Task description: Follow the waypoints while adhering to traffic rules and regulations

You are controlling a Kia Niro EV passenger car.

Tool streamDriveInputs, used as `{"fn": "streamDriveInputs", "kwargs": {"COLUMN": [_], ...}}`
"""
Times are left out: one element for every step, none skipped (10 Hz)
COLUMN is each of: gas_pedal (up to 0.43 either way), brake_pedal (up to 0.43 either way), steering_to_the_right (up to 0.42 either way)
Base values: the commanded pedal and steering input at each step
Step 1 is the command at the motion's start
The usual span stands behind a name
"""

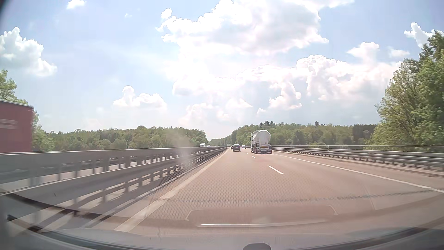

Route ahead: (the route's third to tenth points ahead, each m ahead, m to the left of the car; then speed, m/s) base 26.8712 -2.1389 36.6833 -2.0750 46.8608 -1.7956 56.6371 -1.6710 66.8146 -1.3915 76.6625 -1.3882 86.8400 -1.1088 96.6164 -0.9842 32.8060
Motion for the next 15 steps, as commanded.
{"fn": "streamDriveInputs", "kwargs": {"gas_pedal": [0.390,0.390,0.390,0.390,0.390,0.390,0.390,0.390,0.390,0.390,0.390,0.390,0.390,0.390,0.390], "brake_pedal": [0.000,0.000,0.000,0.000,0.000,0.000,0.000,0.000,0.000,0.000,0.000,0.000,0.000,0.000,0.000], "steering_to_the_right": [-0.001,-0.001,-0.001,-0.001,-0.001,-0.001,-0.001,-0.001,-0.001,-0.001,-0.002,-0.002,-0.003,-0.003,-0.004]}}
